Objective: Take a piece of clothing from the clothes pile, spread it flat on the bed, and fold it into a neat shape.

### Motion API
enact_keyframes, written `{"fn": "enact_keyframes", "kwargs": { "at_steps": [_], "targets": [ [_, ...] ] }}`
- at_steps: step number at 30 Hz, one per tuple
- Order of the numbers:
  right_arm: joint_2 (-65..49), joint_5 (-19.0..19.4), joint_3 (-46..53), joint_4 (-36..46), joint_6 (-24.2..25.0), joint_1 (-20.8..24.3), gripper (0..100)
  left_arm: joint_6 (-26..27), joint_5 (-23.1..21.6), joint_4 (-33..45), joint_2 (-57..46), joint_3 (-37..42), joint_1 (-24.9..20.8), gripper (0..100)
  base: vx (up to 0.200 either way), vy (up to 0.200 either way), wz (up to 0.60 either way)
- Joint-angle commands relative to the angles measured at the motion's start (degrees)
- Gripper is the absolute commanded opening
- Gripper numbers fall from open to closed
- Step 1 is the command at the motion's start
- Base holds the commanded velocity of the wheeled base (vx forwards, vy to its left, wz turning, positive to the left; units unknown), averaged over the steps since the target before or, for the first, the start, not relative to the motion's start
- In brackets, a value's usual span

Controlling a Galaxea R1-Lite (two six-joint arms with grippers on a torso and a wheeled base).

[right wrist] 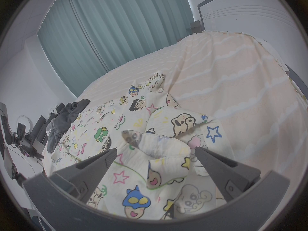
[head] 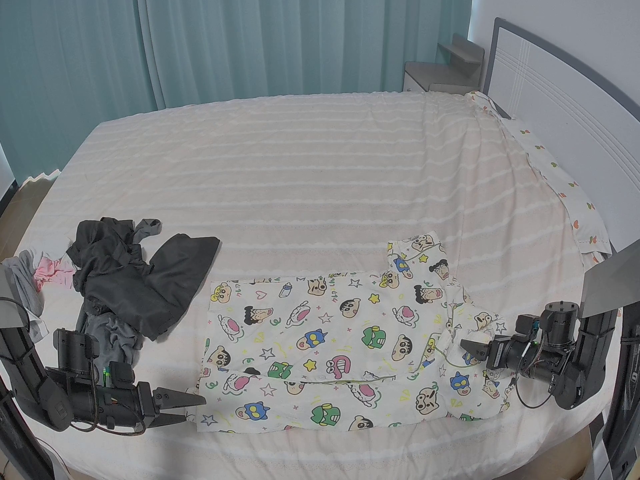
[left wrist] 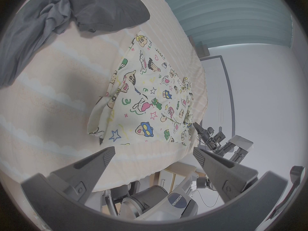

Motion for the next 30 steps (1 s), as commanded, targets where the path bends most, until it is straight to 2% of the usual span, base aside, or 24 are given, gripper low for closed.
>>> {"fn": "enact_keyframes", "kwargs": {
  "at_steps": [1,3,8,14,16,20,24,29,30],
  "targets": [
    [3.50,0.12,-3.06,1.22,-0.23,-0.22,100,0.87,0.04,-0.03,1.03,0.31,0.07,100,0.000,0.000,0.00],
    [3.15,0.74,-3.67,3.50,-0.58,-0.39,100,1.40,0.13,-0.03,1.20,0.31,0.07,100,0.000,0.000,0.00],
    [3.06,6.71,-5.34,4.64,-0.67,-1.80,100,1.93,0.13,-0.03,1.29,0.39,0.07,100,0.000,0.000,0.00],
    [3.50,9.09,-6.57,4.91,-0.67,-1.98,100,1.93,0.13,-0.03,1.29,0.39,0.07,100,0.000,0.000,0.00],
    [3.50,10.67,-7.27,5.96,-0.67,-1.89,100,1.93,0.13,-0.03,1.29,0.39,0.07,100,0.000,0.000,0.00],
    [3.50,11.29,-8.42,9.13,-1.02,-1.98,100,1.93,0.13,-0.03,1.29,0.48,0.07,100,0.000,0.000,0.00],
    [3.68,14.80,-8.68,9.65,-1.19,-2.33,100,2.01,0.13,-0.03,1.29,0.48,0.07,100,0.000,0.000,0.00],
    [4.56,15.59,-9.56,9.92,-1.19,-2.42,100,2.10,0.13,-0.03,1.29,0.48,0.07,100,0.000,0.000,0.00],
    [4.73,15.59,-10.00,10.18,-1.19,-2.42,0,2.10,0.13,-0.03,1.29,0.39,0.07,100,0.000,0.000,0.00]
  ]
}}
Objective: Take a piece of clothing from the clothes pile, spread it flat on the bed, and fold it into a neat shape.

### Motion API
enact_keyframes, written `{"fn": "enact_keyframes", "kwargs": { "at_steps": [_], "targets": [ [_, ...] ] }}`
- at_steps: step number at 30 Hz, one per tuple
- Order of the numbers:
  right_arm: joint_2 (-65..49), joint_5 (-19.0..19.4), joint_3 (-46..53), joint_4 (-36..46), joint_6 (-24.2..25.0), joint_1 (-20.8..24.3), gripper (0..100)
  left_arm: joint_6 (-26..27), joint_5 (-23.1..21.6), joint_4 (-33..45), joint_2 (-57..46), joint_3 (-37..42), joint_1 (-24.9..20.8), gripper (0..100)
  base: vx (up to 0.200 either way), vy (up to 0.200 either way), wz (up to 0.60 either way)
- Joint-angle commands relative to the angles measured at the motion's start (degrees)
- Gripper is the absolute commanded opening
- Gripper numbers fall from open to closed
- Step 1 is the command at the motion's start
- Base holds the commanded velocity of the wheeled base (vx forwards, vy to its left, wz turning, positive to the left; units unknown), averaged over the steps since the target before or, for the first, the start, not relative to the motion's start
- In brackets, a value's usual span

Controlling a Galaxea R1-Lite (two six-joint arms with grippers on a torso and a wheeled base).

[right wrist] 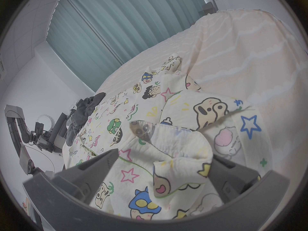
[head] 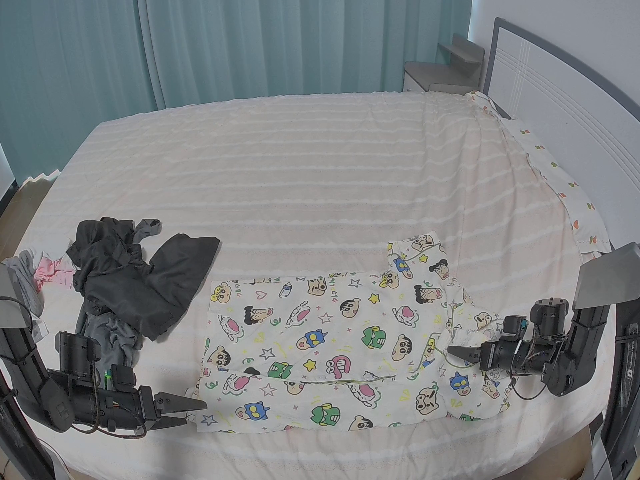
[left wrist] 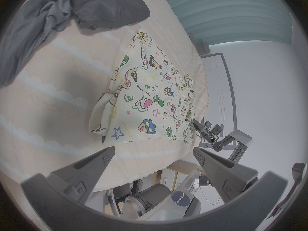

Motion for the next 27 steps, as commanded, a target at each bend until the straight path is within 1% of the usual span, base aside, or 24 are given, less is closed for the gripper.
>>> {"fn": "enact_keyframes", "kwargs": {
  "at_steps": [1,7,11,20,23,24,25,27],
  "targets": [
    [0.81,0.07,-1.11,0.51,-0.04,-0.01,0,-0.03,0.00,-0.03,0.12,0.01,0.02,100,0.000,0.000,0.00],
    [0.54,0.16,-0.93,0.51,-0.12,-1.33,0,-0.03,0.00,-0.03,0.12,0.01,0.02,100,0.000,0.000,0.00],
    [-0.51,1.66,0.03,-0.37,-0.21,-2.56,0,0.06,0.00,-0.03,0.12,0.18,0.02,100,0.000,0.000,0.00],
    [-2.53,5.61,5.83,-10.74,-0.21,-2.47,0,0.06,0.00,-0.03,0.12,0.18,0.02,100,0.000,0.000,0.00],
    [-3.06,9.13,8.65,-10.92,-4.17,-2.65,0,0.06,0.00,-0.12,0.12,0.18,0.02,100,0.000,0.000,0.00],
    [-3.06,9.65,9.08,-10.92,-5.05,-2.74,0,0.06,0.00,-0.03,0.12,0.18,0.02,100,0.000,0.000,0.00],
    [-3.06,11.76,10.67,-10.92,-8.03,-3.35,0,0.06,-0.08,-0.03,0.12,0.27,0.02,100,0.000,0.000,0.00],
    [-2.97,13.26,11.63,-10.92,-10.14,-3.62,0,0.06,-0.08,-0.03,0.12,0.27,0.02,100,0.000,0.000,0.00]
  ]
}}
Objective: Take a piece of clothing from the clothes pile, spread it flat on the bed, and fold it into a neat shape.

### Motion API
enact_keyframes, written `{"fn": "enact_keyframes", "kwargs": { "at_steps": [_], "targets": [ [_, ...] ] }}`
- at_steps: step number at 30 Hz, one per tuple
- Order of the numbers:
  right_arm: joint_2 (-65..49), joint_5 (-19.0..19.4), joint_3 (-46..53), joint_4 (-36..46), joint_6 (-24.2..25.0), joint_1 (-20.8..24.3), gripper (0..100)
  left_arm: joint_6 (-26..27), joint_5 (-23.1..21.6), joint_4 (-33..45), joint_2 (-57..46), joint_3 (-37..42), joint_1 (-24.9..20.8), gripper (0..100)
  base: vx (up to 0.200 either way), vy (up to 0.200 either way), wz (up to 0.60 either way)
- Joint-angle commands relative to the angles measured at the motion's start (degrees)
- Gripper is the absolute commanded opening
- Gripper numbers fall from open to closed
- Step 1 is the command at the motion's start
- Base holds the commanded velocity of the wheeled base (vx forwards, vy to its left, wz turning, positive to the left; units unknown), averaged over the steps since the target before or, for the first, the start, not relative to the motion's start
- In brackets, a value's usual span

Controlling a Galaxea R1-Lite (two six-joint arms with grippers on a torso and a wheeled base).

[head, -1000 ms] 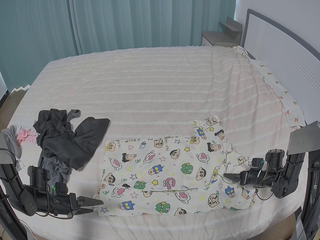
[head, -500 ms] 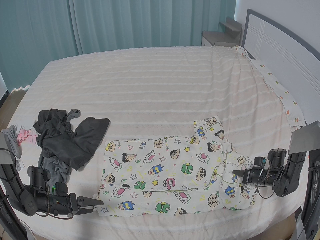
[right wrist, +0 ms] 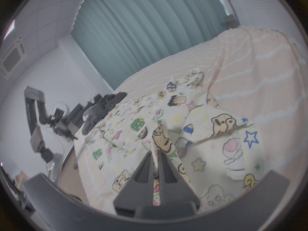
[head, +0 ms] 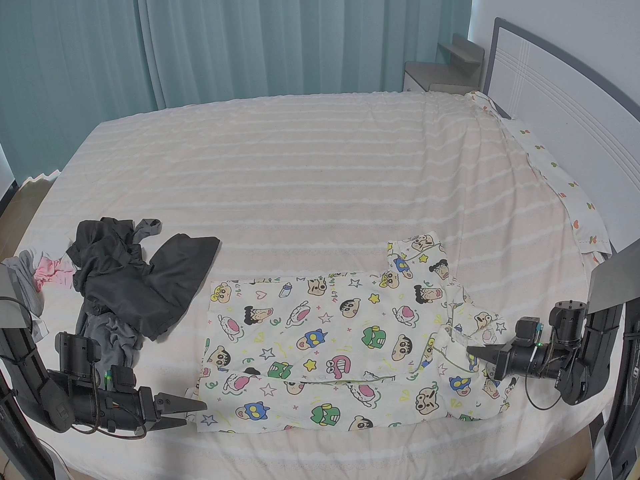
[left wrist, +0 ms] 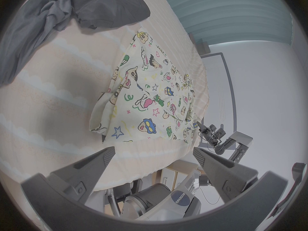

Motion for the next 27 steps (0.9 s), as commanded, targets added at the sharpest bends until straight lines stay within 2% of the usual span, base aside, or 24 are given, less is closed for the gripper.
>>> {"fn": "enact_keyframes", "kwargs": {
  "at_steps": [1,4,6,9,17,27],
  "targets": [
    [-0.55,3.37,4.17,-0.87,-4.32,-0.81,0,-0.03,-0.07,-0.03,0.11,0.09,0.00,100,0.000,0.000,0.00],
    [-0.81,3.98,4.96,-0.96,-4.67,-0.90,0,-0.03,-0.07,-0.03,0.11,0.09,0.00,100,0.000,0.000,0.00],
    [-2.13,7.67,7.16,-0.87,-4.76,-0.81,0,-0.03,0.02,-0.03,0.11,0.09,0.00,100,0.000,0.000,0.00],
    [-2.04,9.34,9.09,-0.87,-5.02,-0.46,0,-0.03,0.02,-0.03,0.11,0.09,0.00,100,0.000,0.000,0.00],
    [0.59,9.34,11.20,-0.87,-5.81,1.21,0,1.64,0.02,-0.03,0.37,0.53,0.00,100,0.000,0.000,0.00],
    [2.17,9.25,14.98,-0.87,-6.34,0.68,0,2.08,0.02,-0.12,0.72,0.53,0.00,100,0.000,0.000,0.00]
  ]
}}
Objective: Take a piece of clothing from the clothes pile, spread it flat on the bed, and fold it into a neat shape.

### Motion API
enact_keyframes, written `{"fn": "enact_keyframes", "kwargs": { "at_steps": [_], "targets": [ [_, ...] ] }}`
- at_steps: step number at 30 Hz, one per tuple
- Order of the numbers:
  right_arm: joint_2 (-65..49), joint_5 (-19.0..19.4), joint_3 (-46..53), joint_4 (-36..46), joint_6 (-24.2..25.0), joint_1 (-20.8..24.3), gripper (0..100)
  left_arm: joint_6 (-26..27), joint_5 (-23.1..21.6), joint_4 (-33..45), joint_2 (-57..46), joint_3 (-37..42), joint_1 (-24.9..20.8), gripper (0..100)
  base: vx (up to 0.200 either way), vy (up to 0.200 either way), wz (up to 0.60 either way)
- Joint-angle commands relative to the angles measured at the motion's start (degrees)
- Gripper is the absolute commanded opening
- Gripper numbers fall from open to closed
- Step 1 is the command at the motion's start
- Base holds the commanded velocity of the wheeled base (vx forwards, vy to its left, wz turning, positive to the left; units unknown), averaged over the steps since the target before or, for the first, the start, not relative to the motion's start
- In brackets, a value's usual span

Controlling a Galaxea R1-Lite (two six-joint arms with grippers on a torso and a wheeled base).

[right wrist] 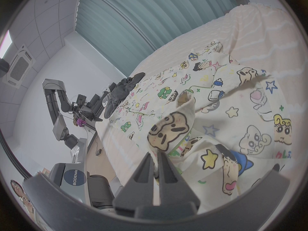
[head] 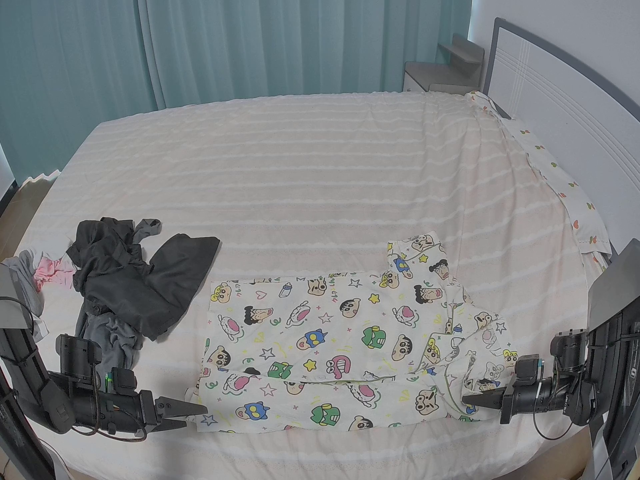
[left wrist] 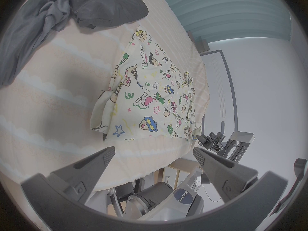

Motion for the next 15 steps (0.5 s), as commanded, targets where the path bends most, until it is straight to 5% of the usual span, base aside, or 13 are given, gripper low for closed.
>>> {"fn": "enact_keyframes", "kwargs": {
  "at_steps": [1,15],
  "targets": [
    [1.74,-0.08,1.37,-0.82,-0.04,-0.77,0,-0.03,0.00,-0.07,0.20,0.00,0.00,100,0.000,0.000,0.00],
    [1.65,-0.43,1.37,6.56,-0.12,-1.21,0,0.06,0.09,0.02,0.20,0.09,0.00,100,0.000,0.000,0.00]
  ]
}}
